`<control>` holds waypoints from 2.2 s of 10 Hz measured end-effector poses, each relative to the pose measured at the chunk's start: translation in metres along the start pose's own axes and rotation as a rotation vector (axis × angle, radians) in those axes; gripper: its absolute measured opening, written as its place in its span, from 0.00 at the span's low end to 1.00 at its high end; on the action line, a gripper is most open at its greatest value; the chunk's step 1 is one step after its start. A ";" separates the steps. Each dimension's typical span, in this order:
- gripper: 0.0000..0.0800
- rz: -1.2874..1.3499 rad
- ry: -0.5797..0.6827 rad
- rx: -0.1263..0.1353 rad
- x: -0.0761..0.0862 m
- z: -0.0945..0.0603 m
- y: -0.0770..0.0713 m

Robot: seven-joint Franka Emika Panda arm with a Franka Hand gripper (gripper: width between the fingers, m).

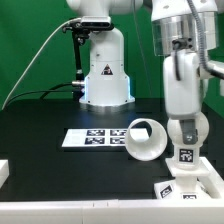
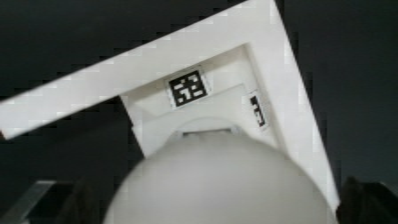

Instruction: Assemble lamp

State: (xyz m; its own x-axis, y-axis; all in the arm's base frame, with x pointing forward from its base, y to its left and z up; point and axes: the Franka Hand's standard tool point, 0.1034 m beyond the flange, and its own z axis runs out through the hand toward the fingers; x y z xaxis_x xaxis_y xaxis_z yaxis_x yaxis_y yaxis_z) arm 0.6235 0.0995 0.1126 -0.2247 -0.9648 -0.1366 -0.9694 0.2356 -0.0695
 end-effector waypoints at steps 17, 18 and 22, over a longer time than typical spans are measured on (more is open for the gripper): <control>0.87 -1.885 0.146 -0.075 -0.001 0.004 0.008; 0.87 -1.917 0.146 -0.076 -0.001 0.003 0.008; 0.71 -1.844 0.145 -0.071 0.000 0.004 0.008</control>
Offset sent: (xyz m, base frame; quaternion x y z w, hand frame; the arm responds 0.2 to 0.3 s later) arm 0.0000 0.0000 0.0000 0.0000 0.0000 -0.1938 0.9810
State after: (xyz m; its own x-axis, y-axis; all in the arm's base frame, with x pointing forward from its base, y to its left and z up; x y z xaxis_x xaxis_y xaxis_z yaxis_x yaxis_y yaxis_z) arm 0.6164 0.1019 0.1083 0.9908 0.0352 0.1309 0.0324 -0.9992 0.0231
